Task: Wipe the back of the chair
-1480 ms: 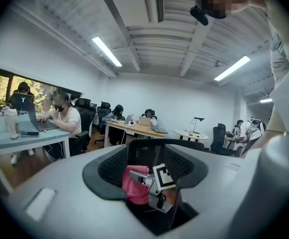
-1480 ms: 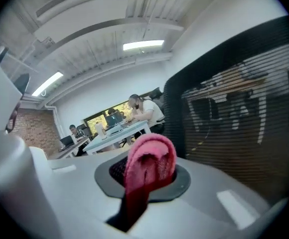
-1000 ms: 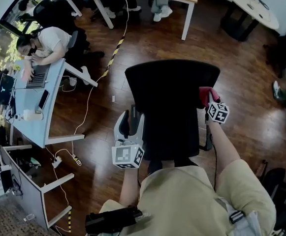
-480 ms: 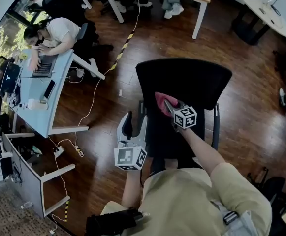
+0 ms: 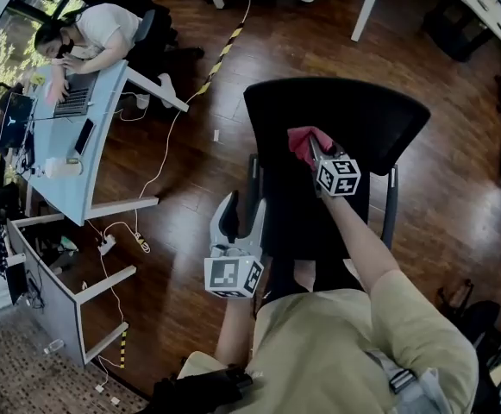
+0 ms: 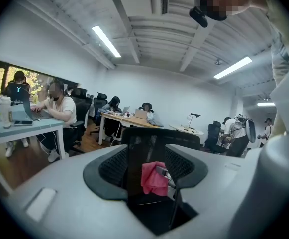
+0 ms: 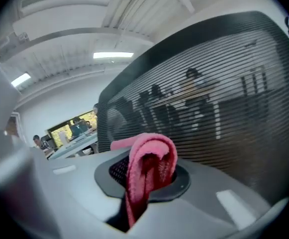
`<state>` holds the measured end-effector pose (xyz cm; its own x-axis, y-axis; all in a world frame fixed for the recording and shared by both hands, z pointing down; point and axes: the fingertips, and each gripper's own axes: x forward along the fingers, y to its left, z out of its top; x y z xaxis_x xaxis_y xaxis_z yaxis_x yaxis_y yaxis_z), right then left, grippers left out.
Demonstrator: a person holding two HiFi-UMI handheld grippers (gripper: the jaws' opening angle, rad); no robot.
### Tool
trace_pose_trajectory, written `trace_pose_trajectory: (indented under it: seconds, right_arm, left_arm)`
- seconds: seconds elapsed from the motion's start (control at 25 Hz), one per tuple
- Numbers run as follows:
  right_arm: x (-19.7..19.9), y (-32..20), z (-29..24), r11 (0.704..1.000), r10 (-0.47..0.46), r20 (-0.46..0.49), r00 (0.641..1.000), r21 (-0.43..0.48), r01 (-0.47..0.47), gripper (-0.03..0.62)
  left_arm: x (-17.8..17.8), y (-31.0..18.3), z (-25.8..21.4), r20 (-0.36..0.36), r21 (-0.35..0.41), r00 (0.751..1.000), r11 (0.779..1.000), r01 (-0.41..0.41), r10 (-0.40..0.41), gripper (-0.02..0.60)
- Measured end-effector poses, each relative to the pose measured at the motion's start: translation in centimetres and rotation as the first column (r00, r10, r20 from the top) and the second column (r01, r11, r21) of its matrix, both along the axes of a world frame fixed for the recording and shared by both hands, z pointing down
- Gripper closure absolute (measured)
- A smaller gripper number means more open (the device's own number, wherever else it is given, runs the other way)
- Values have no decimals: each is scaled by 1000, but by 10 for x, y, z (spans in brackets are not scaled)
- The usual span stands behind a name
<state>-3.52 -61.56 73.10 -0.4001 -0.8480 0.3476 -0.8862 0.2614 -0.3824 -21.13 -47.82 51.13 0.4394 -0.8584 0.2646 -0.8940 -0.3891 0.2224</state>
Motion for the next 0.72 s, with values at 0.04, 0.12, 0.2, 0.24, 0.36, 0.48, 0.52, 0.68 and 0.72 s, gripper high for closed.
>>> trace_pose_trajectory:
  seconds: [0.04,0.12,0.2,0.24,0.36,0.48,0.52,0.68,0.72]
  right_arm:
    - [31,6,2,999,46,-22,999,-5,-46,560]
    - [96,20,2,990,137,-63,989,-11,-138,560]
    - [162,41,-1,971,236,-101,966,-13,-239,560]
    - [195,53,-2,956,289,-120,950,-15,-293,560]
    - [283,93,-7,887,452,-151,879,-30,-461,560]
    - [313,118,-17,840,534,-115,838,-38,-541,560]
    - [304,119,-16,852,516,-102,850,-44,-522,560]
    - [180,109,5,965,237,-34,971,-110,-240,560]
    - [136,106,12,981,134,-4,991,-140,-133,560]
  left_arm:
    - [6,-3,1,-4,3,1000,1000,-20,20,359]
    - [20,-12,0,-10,17,998,998,-62,62,359]
    - [36,-20,-4,-19,31,995,995,-96,96,359]
    - [43,-22,-4,-26,39,993,993,-111,112,359]
    - [63,-24,-7,-42,52,988,988,-145,147,359]
    - [69,-22,-14,-41,51,988,988,-149,151,359]
    - [69,-21,-12,-43,50,988,988,-144,146,359]
    - [59,-15,-3,-46,37,993,993,-108,110,359]
    - [56,-14,-2,-40,34,994,995,-99,100,359]
